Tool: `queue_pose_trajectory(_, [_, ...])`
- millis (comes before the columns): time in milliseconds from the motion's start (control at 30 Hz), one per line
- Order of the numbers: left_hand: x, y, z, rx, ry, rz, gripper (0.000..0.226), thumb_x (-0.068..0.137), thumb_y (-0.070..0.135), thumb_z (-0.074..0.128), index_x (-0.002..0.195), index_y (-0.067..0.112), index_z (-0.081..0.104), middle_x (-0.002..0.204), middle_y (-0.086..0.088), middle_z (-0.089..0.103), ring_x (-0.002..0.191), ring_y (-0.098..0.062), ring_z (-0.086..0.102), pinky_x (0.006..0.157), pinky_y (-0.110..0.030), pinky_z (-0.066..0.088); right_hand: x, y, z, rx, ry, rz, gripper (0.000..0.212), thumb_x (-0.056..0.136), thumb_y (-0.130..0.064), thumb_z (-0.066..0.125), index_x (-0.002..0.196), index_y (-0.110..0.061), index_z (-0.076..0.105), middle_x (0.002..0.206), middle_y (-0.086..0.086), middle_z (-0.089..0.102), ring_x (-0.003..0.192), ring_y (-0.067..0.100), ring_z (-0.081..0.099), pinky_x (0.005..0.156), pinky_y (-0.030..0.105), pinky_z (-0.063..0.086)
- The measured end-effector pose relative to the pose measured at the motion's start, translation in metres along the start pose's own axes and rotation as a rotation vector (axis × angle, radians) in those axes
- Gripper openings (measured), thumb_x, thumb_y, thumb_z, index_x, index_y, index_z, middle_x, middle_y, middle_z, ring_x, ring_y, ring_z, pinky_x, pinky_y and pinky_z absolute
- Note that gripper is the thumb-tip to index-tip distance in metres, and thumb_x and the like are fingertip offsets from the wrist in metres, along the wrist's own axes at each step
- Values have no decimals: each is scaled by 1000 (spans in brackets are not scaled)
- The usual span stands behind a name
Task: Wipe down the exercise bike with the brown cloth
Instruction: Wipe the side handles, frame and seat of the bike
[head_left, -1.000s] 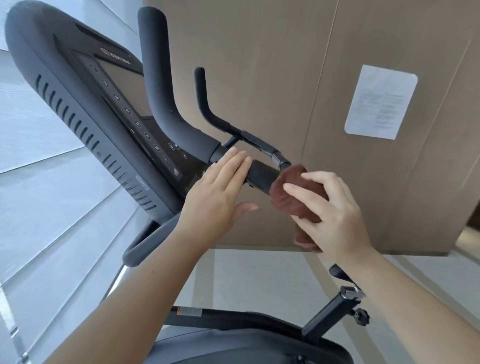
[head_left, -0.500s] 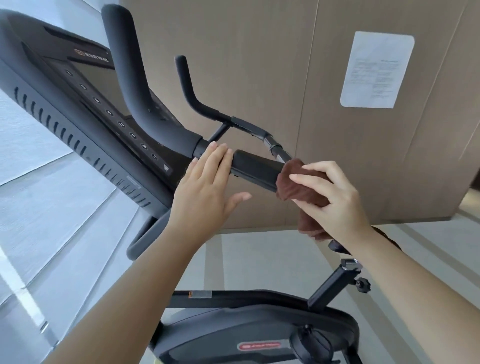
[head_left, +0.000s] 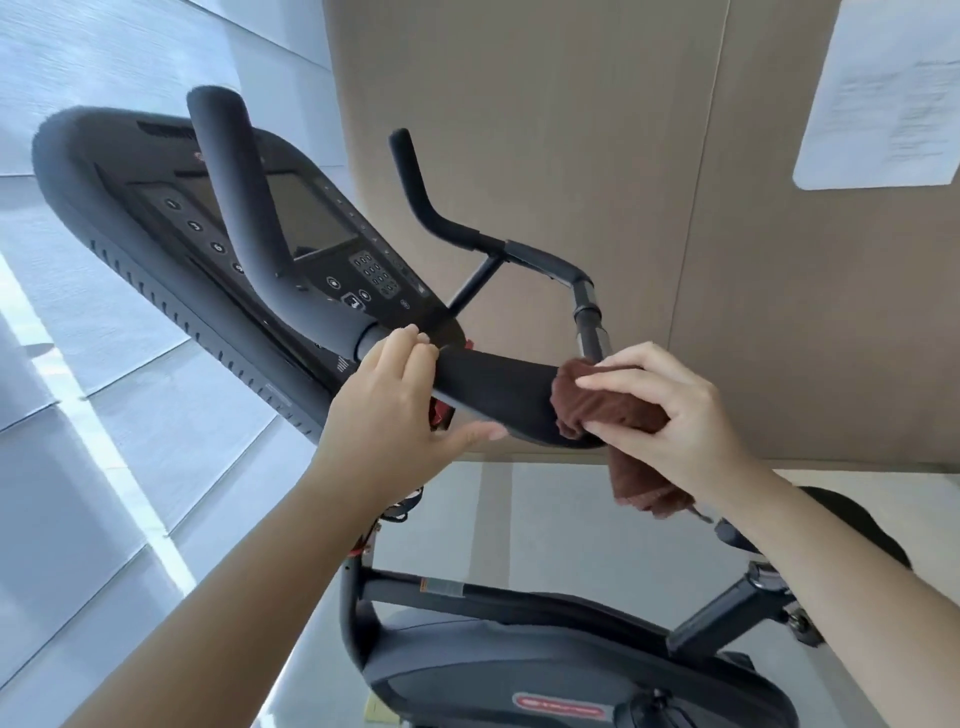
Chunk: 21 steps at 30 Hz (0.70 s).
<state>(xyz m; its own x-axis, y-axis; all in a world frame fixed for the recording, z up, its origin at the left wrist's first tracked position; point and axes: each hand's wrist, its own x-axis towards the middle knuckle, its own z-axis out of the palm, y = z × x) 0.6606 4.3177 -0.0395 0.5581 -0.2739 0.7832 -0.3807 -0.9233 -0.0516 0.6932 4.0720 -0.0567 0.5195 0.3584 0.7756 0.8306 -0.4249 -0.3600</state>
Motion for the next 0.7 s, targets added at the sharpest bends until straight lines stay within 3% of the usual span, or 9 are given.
queue_pose_trajectory(133, [3,6,4,54,10,-98,77,66,70,50,90,-3,58,90,-14,59,97,-32,60,75,-31,46,58,-2,14,42,-151,23,26,75,-22,73,100,-24,70,96,-4,59,91,10,58,84,25,45])
queue_pose_trajectory(267, [1,10,6,91,11,-128,79,70,73,46,96,-1,56,98,-16,60,105,-32,58,81,-33,44,62,13,8,165,-296,-44,26,75,-23,72,100,-23,69,98,-6,61,95,5,58,87,18,43])
queue_pose_trajectory(433, [0,11,6,141,-25,-140,77,75,74,41,102,2,49,104,-18,58,111,-30,52,84,-33,41,36,47,-18,216,-277,-70,28,70,-35,70,98,-26,69,99,-11,60,94,6,59,86,16,43])
queue_pose_trajectory(600, [1,13,5,115,-34,-156,81,71,77,44,102,2,48,103,-20,56,112,-25,48,86,-33,41,84,24,13,190,-287,-88,22,74,-21,75,94,-27,71,97,0,64,92,12,59,85,26,43])
queue_pose_trajectory(700, [0,16,4,87,-35,-196,88,67,78,47,102,-3,52,106,-17,56,114,-25,51,88,-33,41,76,43,4,263,-365,-112,25,74,-20,75,97,-28,69,98,-7,64,95,6,59,89,23,44])
